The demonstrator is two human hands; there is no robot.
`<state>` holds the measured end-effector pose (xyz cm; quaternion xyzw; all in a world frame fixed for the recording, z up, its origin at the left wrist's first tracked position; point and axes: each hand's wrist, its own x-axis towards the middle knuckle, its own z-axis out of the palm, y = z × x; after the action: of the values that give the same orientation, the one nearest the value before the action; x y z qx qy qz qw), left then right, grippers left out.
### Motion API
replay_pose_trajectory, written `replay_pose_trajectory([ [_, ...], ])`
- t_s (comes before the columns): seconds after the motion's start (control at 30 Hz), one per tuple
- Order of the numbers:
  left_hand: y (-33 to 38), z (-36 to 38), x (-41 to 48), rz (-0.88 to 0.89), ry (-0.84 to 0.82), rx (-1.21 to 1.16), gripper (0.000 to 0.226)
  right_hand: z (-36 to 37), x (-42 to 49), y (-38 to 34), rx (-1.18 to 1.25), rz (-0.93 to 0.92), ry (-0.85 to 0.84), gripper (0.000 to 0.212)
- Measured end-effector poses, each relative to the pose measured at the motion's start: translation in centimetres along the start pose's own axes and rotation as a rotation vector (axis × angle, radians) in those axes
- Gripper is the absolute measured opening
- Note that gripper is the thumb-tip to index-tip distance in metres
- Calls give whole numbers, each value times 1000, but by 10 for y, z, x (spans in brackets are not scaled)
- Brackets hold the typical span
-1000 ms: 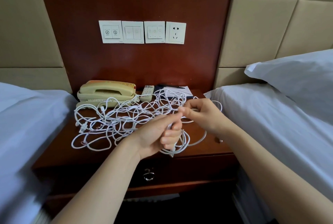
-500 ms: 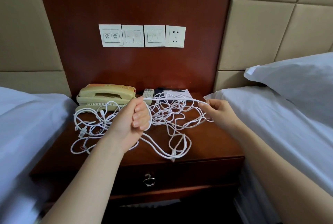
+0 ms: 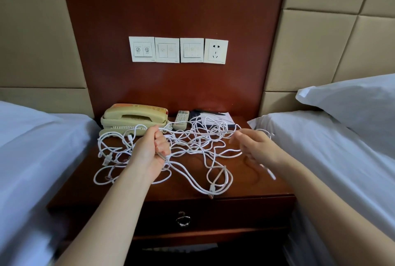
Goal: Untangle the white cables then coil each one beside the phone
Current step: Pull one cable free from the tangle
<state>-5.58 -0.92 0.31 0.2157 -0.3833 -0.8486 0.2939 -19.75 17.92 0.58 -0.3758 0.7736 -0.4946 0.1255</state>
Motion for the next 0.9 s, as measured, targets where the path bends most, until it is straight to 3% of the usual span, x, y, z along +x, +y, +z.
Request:
replay_pose_trajectory([
  [0.13,0,0,-1,-16,-17,78,45,8,-5,0,-449,-147,45,33],
  [0.23,0,0,-3,-22,-59,147,45,18,-8,4,-567,-148,-17,25],
  [0.33,1,3,-7,-25,-142,217,45,29,-7,2,-547,-99,-57,17],
  [0.43,0,5,-12,-27,-274,285,45,37,-2,1,-566,-43,-73,44],
  [0.5,-1,7,-15,-37,-374,331,46,43,-1,-5,-578,-108,-35,52],
  [0.6,-3,8,-22,-63,-498,364,46,57,-3,-22,-370,-309,51,47],
  [0.7,-4,9,-30,-91,-556,354,47,69,-4,-39,-141,-419,16,26],
  [0.77,-4,9,-33,-102,-572,350,48,73,-3,-42,-140,-467,31,19],
  [0.9,3,1,-33,-190,-598,314,45,72,2,-43,-155,-492,37,27],
])
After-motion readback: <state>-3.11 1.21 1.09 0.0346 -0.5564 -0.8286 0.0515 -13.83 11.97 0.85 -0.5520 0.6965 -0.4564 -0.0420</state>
